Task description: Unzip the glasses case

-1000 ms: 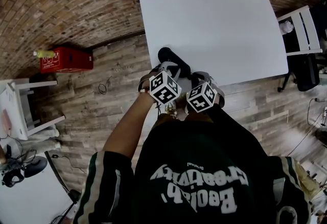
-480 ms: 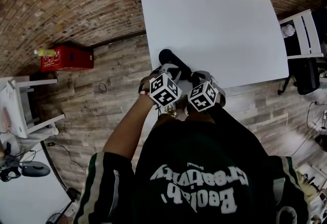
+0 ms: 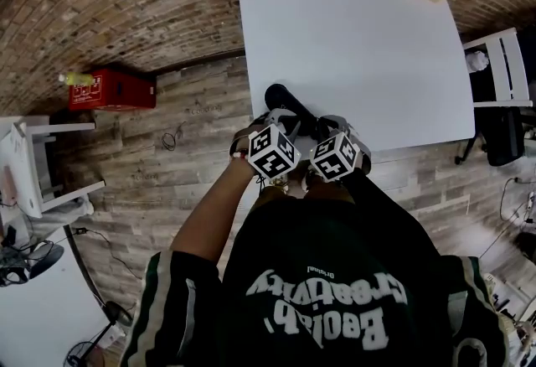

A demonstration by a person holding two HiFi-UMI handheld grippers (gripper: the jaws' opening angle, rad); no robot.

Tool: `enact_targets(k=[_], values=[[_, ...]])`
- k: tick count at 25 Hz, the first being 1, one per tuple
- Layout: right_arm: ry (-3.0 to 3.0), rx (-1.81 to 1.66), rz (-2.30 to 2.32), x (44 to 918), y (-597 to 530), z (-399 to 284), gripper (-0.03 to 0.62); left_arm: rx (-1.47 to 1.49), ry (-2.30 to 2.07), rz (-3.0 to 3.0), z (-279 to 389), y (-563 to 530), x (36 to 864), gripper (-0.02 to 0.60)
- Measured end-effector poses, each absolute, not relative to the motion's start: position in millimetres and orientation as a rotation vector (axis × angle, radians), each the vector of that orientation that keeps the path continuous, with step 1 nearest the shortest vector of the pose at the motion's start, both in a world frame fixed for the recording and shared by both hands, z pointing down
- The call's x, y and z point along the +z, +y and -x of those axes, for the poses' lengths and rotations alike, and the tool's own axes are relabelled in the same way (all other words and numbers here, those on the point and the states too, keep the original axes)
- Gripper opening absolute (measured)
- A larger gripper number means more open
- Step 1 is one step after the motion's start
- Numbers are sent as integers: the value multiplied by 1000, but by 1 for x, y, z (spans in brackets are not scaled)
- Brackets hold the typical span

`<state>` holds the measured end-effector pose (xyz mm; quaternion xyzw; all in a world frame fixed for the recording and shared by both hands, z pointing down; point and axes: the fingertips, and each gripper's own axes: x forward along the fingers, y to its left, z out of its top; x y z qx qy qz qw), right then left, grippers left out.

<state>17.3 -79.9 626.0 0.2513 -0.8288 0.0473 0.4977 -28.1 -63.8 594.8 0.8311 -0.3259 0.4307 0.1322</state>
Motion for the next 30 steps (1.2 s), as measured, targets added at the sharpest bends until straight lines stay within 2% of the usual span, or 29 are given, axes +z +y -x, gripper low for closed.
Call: enact_targets(k=[17, 18, 19, 22, 27, 30], values=[[-2086, 210, -614, 623, -87, -19, 42, 1150, -1100, -2404, 32, -65, 591, 21], [-2105, 238, -626, 620, -88, -20, 75, 1168, -1121, -2420, 32, -65, 590, 21], [-2125, 274, -630, 619, -89, -21, 151, 1196, -1146, -2439, 33, -66, 589, 24], [-2184, 373, -623, 614, -85, -26, 241, 1248, -1242, -2454, 37, -68, 586, 56], [-2284, 374, -517, 599, -62, -7, 372, 1185, -1303, -2402, 50, -60, 586, 66], [-2299, 292, -430, 596, -48, 12, 399, 1168, -1351, -2365, 62, -56, 586, 62]])
